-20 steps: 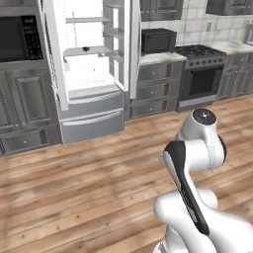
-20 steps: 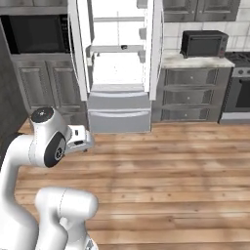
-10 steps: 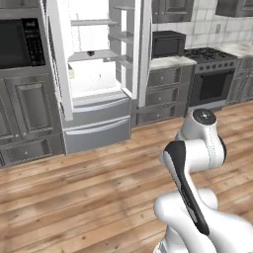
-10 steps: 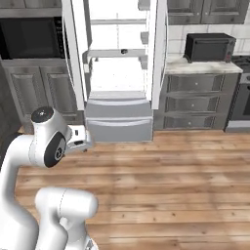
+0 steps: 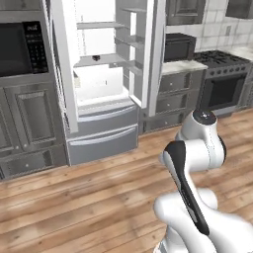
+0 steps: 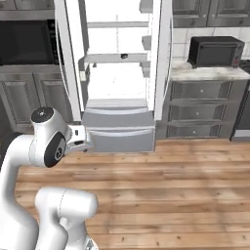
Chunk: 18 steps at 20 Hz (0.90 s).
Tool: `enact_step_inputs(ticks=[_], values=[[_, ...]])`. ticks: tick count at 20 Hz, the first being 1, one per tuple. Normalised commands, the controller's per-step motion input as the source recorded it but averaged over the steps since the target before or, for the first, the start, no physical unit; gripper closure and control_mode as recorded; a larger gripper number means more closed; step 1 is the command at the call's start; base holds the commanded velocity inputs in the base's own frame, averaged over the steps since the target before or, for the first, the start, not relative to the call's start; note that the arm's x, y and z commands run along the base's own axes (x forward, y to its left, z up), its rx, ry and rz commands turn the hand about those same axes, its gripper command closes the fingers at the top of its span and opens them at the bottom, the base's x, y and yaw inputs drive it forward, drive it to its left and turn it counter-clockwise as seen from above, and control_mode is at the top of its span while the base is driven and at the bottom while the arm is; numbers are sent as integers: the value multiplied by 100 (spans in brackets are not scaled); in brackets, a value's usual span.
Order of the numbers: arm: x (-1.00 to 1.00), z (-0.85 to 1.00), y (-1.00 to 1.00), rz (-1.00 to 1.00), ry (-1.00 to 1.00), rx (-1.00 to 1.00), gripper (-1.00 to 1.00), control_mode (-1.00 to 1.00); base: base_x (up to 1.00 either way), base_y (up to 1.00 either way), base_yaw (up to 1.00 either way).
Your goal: Take the donut and cake from the fridge and place them on the empty tray on the dining counter.
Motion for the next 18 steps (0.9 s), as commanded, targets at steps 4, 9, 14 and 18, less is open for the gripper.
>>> enact_step_inputs(ticks=[4, 9, 14, 18], values=[[0, 0, 0, 0, 0, 0, -100, 100, 66, 0, 5], [0, 0, 0, 0, 0, 0, -100, 100, 64, 0, 12], [0, 0, 0, 0, 0, 0, -100, 100, 59, -5, 19], [0, 0, 0, 0, 0, 0, -100, 100, 54, -19, 21]])
